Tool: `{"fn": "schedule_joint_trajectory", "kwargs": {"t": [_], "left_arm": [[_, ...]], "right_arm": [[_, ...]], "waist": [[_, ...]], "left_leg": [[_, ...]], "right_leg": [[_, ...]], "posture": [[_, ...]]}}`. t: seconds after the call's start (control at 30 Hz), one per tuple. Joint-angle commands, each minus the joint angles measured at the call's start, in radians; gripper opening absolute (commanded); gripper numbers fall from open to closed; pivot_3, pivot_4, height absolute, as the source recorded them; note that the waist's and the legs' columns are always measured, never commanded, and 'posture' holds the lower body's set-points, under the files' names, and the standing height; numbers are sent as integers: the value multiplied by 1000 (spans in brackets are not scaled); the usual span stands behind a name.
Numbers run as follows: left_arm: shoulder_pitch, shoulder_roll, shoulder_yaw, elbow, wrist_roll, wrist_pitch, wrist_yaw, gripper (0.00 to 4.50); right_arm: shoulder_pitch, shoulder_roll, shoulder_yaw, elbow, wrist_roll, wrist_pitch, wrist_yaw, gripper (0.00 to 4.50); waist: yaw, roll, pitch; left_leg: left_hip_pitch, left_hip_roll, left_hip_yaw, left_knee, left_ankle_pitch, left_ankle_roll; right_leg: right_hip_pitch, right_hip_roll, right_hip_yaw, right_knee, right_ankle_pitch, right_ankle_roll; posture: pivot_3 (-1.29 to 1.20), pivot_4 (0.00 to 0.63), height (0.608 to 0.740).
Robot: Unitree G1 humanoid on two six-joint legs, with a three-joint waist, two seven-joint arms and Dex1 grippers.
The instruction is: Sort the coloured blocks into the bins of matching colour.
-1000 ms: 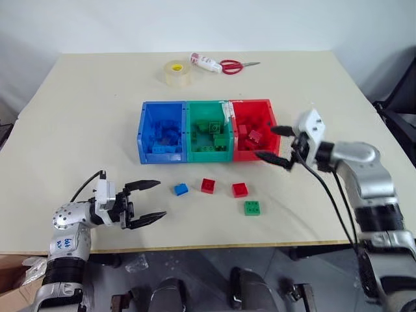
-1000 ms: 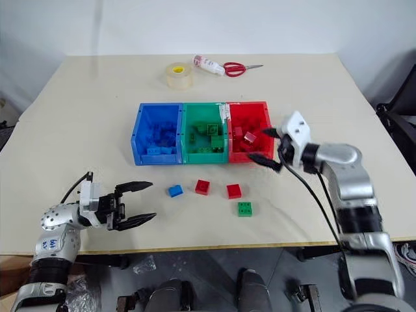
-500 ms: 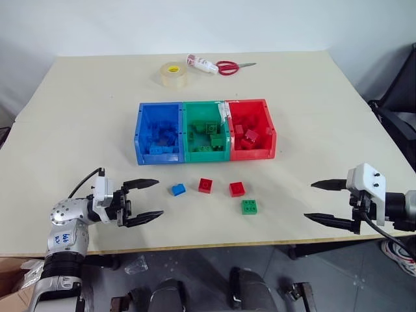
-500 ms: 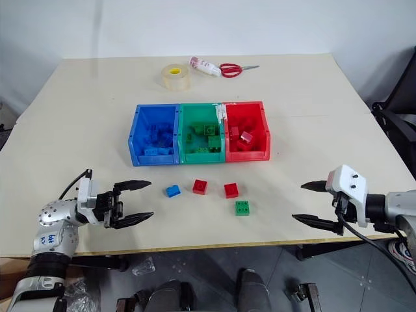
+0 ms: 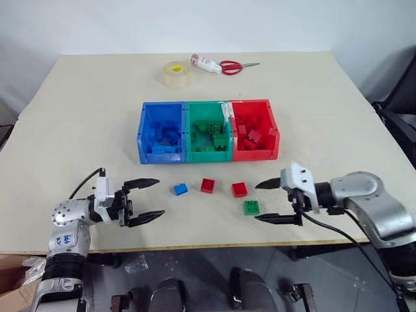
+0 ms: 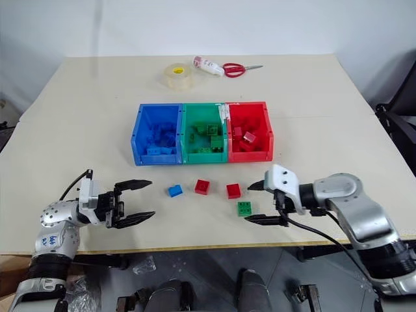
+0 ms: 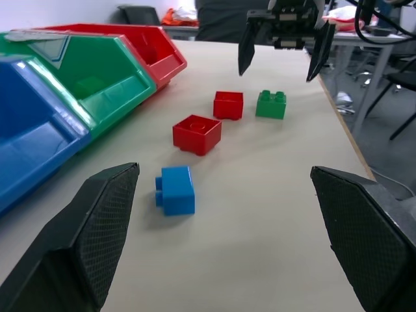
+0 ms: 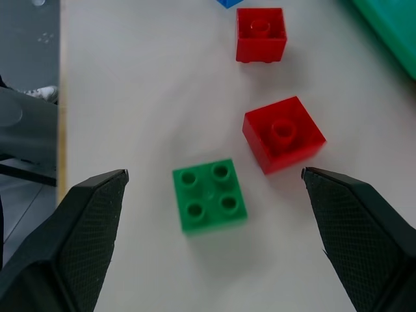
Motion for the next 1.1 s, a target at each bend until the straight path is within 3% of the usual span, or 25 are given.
{"fn": "schedule_joint_trajectory", "kwargs": {"t": [0.03,0.07,0.17,0.4,0.6,0.73,1.0,1.1], "left_arm": [[41,2,22,-64,-19,-1,24,4500],[53,1,23,-76,-22,1,29,4500],[75,0,26,-103,-26,5,47,4500],[81,1,27,-113,-26,8,62,4500],[71,-11,19,-104,-22,-1,70,4500],[66,-18,18,-98,-17,-7,72,4500],[56,-33,17,-96,-19,-24,74,4500],[55,-38,22,-97,-25,-37,71,4500]], "right_arm": [[-30,27,71,43,-64,-42,12,4471],[-35,39,90,55,-77,-52,13,4471],[-54,69,112,77,-94,-60,13,3868],[-82,71,73,65,-73,-47,22,1472],[-208,99,-16,74,-5,0,-6,1494],[-361,163,5,202,-62,-2,-62,1494],[-689,454,21,736,-209,-272,-271,1494],[-756,521,8,890,-233,-350,-326,2515]], "waist": [[-1,0,0],[-1,0,0],[-1,0,0],[-1,0,0],[-2,0,0],[-6,0,0],[-18,0,0],[-19,0,0]], "left_leg": [[0,0,0,0,0,0],[0,0,0,0,0,0],[0,0,0,0,0,0],[0,0,0,0,0,0],[0,0,0,0,0,0],[1,1,0,0,0,0],[0,1,2,-1,1,-1],[0,1,2,-1,1,-1]], "right_leg": [[0,0,0,0,0,0],[0,0,0,0,0,0],[0,0,0,0,0,0],[0,0,0,1,0,0],[0,0,0,1,0,0],[-1,1,0,2,0,-1],[-2,1,-1,3,0,-1],[-2,1,0,2,0,-1]], "posture": [[0,150,740],[0,150,740],[0,150,740],[0,150,740],[0,150,740],[0,150,740],[0,150,740],[0,150,740]]}}
